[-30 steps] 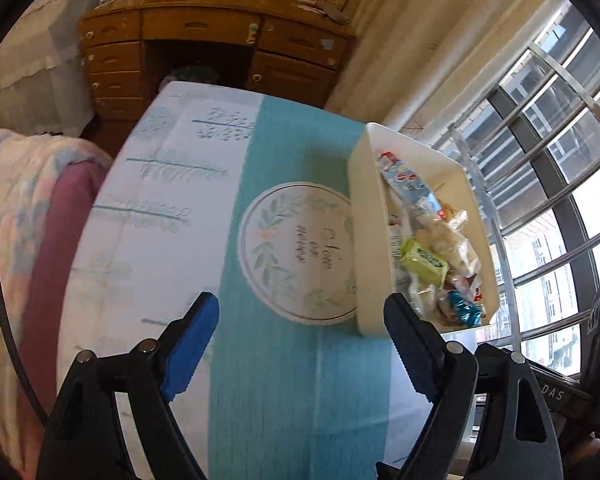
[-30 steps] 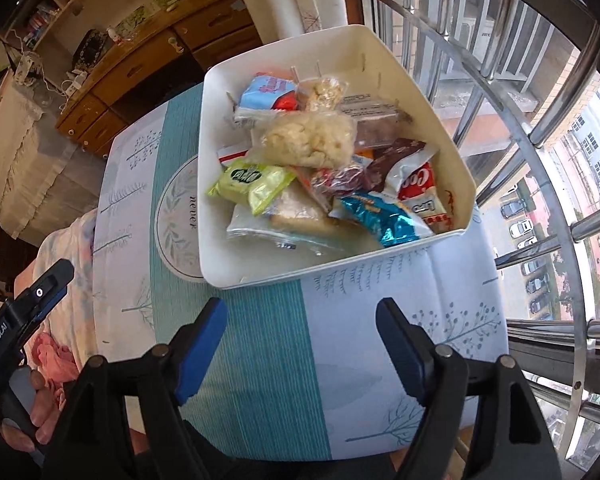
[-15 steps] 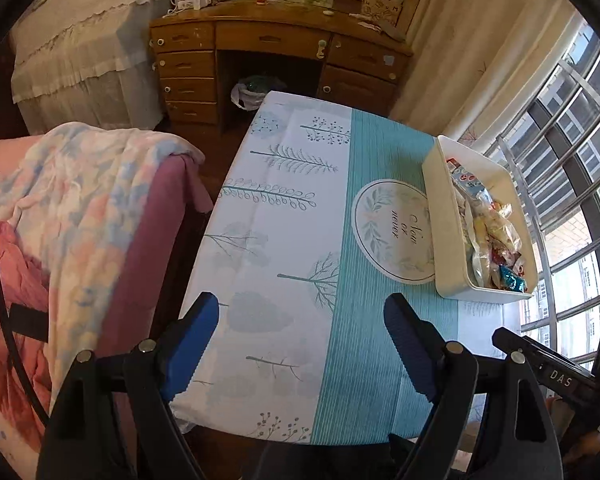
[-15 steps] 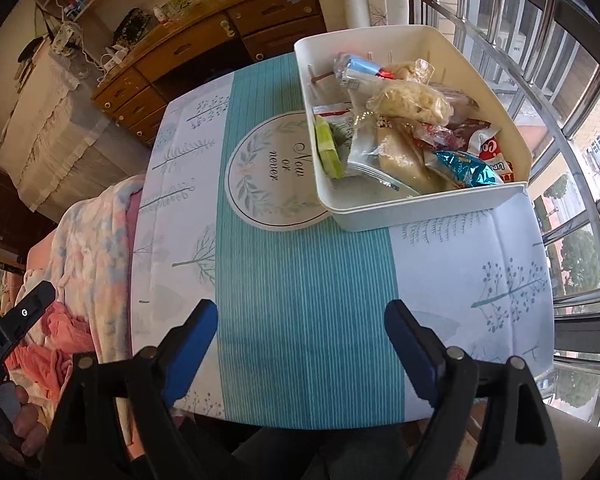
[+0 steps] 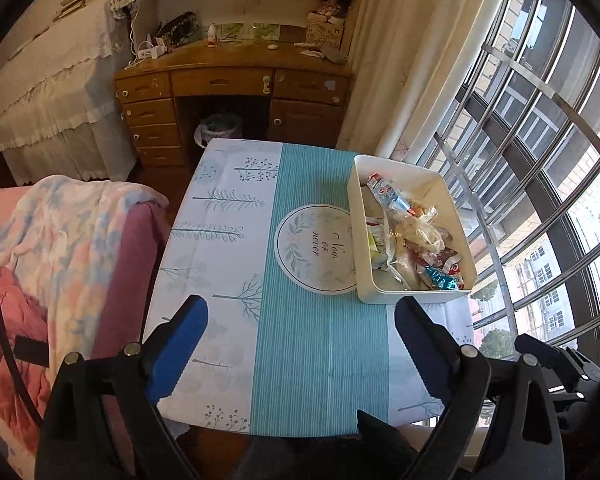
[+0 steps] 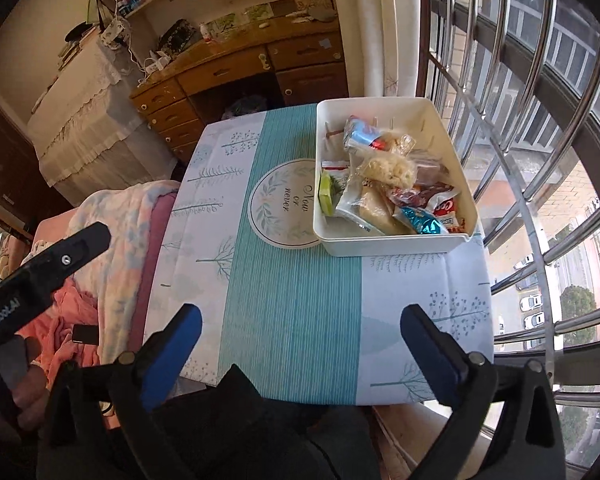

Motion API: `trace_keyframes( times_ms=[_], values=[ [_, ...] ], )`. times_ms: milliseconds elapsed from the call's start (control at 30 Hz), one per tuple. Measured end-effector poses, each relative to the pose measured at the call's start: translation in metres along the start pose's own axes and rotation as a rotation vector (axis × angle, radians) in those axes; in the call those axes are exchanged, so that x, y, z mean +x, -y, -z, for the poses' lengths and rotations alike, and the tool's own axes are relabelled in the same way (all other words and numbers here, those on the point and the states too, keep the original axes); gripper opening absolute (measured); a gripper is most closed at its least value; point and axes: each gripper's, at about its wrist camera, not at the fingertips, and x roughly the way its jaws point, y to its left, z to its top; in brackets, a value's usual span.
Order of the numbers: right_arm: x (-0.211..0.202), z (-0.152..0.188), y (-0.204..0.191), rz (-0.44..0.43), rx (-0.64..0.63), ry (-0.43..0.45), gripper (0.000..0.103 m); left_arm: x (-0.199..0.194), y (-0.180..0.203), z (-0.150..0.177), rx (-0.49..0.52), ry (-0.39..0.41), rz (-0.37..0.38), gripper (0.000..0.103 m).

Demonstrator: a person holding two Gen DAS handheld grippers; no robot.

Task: Organize snacks

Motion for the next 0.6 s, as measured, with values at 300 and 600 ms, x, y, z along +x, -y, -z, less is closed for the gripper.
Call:
trace_keyframes(
  times_ms=[300, 600],
  values=[
    [-0.023, 0.006, 0.008, 0.032, 0.004, 0.100, 0.103, -0.002, 0.018, 0.008, -0.004, 0.035, -0.085, 0.102],
    [-0.015, 0.005, 0.010, 0.019, 0.029, 0.155, 0.103, 0.003, 0.028, 0.014, 0.026, 0.078, -0.128, 0.102]
  ],
)
